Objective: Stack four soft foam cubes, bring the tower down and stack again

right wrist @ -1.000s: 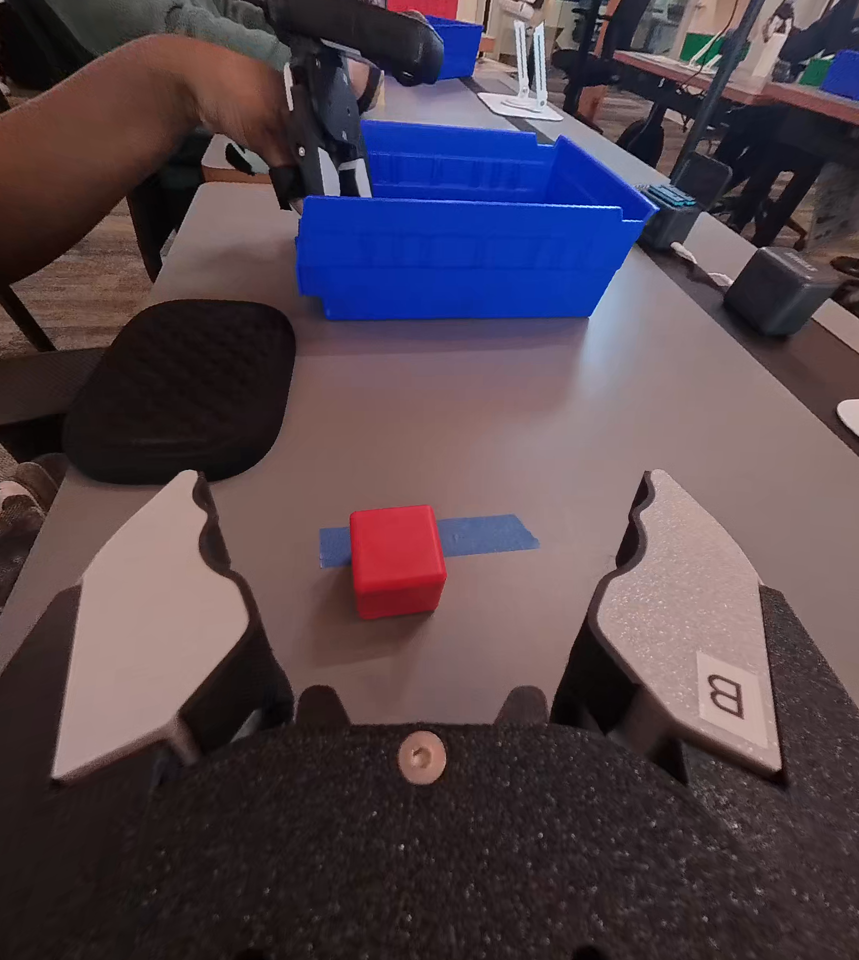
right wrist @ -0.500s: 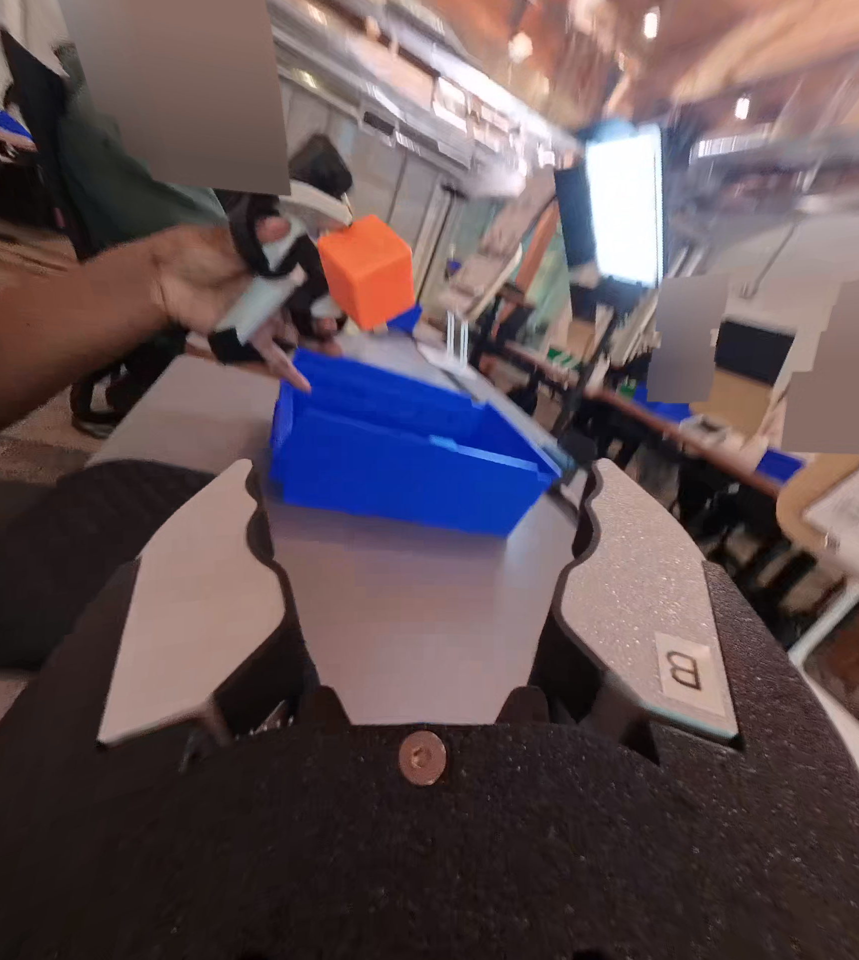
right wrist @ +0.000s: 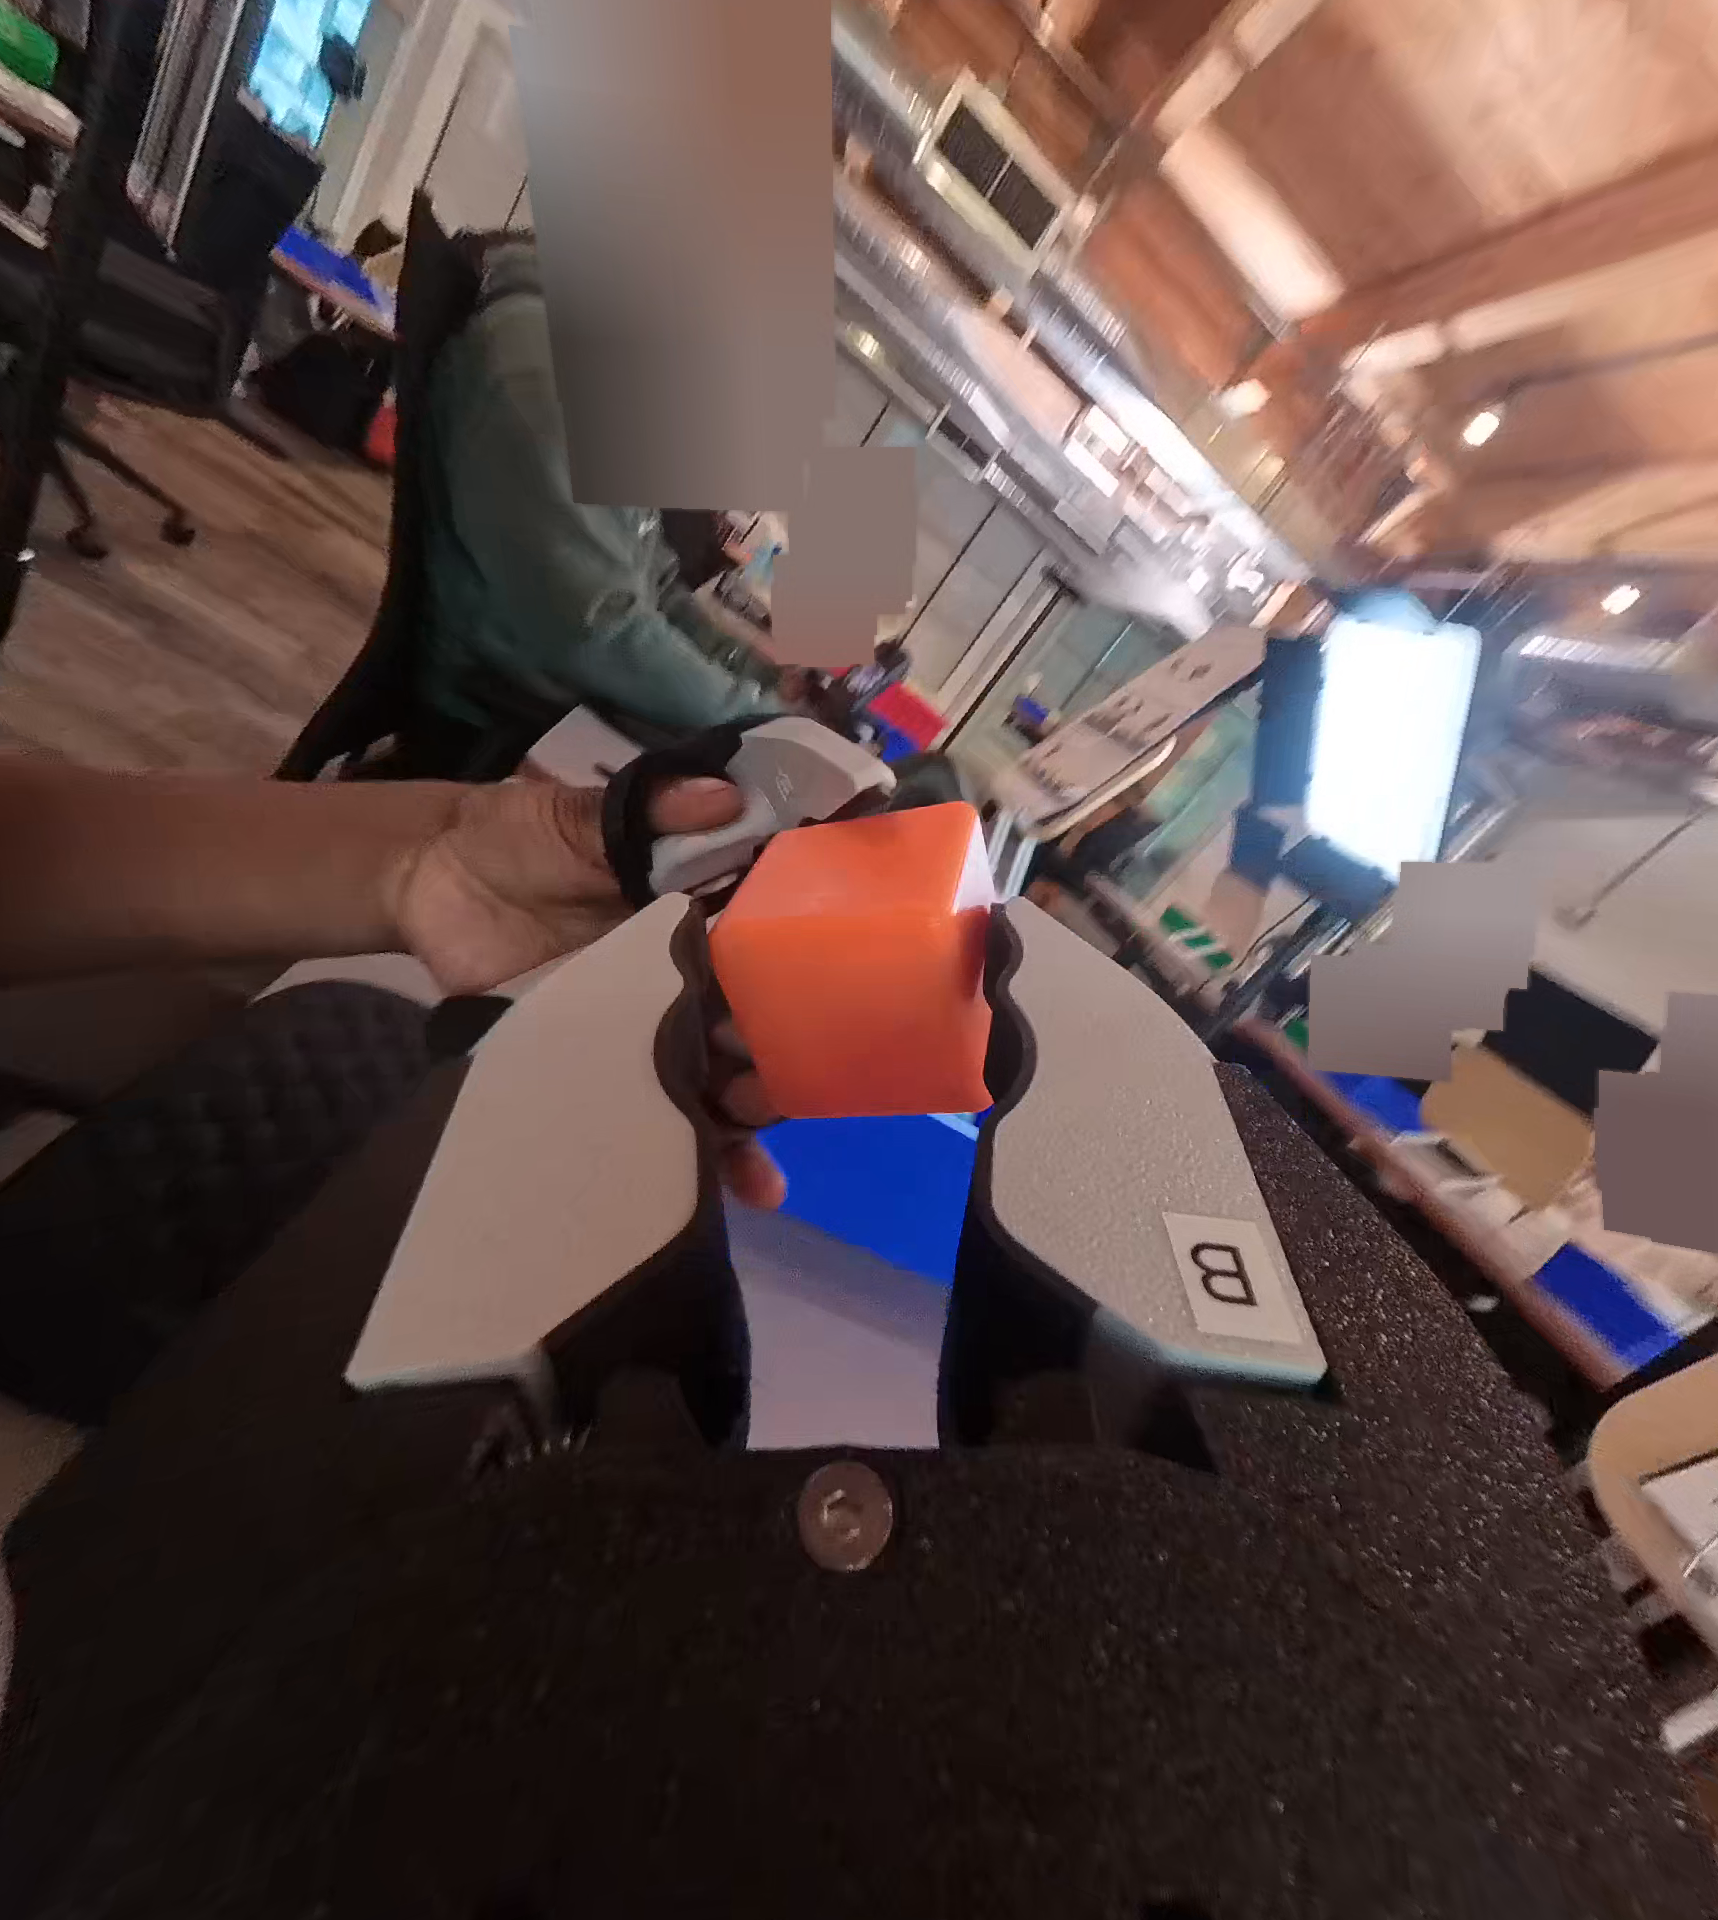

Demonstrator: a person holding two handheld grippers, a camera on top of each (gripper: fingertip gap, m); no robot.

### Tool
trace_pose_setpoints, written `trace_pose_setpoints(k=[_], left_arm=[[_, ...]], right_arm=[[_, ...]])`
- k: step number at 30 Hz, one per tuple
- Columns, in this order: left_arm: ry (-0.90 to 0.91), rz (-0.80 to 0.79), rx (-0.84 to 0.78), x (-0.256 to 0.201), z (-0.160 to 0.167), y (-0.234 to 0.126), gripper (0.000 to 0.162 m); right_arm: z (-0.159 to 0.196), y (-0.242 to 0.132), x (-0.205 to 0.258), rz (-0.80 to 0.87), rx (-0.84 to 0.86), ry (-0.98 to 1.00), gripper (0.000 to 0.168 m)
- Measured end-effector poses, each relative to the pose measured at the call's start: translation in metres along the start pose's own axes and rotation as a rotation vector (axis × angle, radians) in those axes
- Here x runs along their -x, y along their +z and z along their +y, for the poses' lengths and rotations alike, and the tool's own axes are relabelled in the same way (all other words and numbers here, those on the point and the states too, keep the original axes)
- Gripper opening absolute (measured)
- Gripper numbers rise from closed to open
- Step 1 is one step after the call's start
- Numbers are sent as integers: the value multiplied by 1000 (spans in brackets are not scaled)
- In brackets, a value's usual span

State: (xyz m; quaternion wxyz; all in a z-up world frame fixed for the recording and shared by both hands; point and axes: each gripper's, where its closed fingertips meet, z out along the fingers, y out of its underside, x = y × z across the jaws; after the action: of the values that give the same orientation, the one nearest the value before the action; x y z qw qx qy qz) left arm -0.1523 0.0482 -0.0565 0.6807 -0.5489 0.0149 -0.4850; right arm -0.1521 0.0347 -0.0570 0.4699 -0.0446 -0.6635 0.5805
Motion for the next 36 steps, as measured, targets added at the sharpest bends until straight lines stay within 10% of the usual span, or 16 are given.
trace_pose_setpoints(k=[5, 16, 36], left_arm=[[542, -464, 475, 42, 36, -33, 95], [691, -521, 891, 75, 117, -36, 134], [630, -436, 767, 91, 128, -24, 134]], right_arm=[[38, -30, -11, -132, 394, 248, 51], [144, -94, 35, -575, 1385, 601, 51], [155, -85, 30, -449, 1481, 704, 60]])
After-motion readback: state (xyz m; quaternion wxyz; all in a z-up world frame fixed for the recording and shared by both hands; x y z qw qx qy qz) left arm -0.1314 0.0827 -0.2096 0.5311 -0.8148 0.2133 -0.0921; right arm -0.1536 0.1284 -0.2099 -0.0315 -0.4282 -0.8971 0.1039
